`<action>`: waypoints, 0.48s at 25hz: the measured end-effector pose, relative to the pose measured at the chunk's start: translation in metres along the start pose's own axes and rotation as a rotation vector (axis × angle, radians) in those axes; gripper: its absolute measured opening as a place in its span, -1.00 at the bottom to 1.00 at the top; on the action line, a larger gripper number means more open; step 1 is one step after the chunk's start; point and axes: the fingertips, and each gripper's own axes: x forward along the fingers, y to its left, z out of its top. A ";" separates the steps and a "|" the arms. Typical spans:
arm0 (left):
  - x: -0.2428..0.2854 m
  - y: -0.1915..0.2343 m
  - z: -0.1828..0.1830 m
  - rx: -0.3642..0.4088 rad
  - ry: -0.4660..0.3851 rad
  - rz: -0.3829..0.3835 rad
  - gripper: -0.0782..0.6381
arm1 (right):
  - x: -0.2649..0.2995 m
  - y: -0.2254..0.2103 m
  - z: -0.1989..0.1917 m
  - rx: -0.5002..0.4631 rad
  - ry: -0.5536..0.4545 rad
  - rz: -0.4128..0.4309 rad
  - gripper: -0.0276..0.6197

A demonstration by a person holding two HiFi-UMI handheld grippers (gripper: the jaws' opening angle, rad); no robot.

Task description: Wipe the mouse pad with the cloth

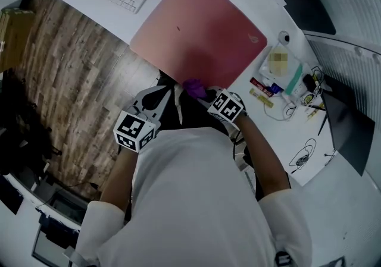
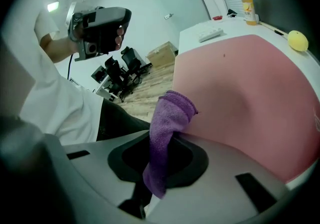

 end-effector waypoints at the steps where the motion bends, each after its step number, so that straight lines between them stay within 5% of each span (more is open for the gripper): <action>1: 0.000 0.001 -0.002 -0.004 0.005 -0.004 -0.73 | 0.003 -0.002 -0.001 0.003 0.010 0.003 -0.69; 12: 0.008 0.011 0.000 -0.014 0.020 -0.040 -0.73 | 0.006 -0.029 -0.003 0.003 0.093 -0.022 -0.69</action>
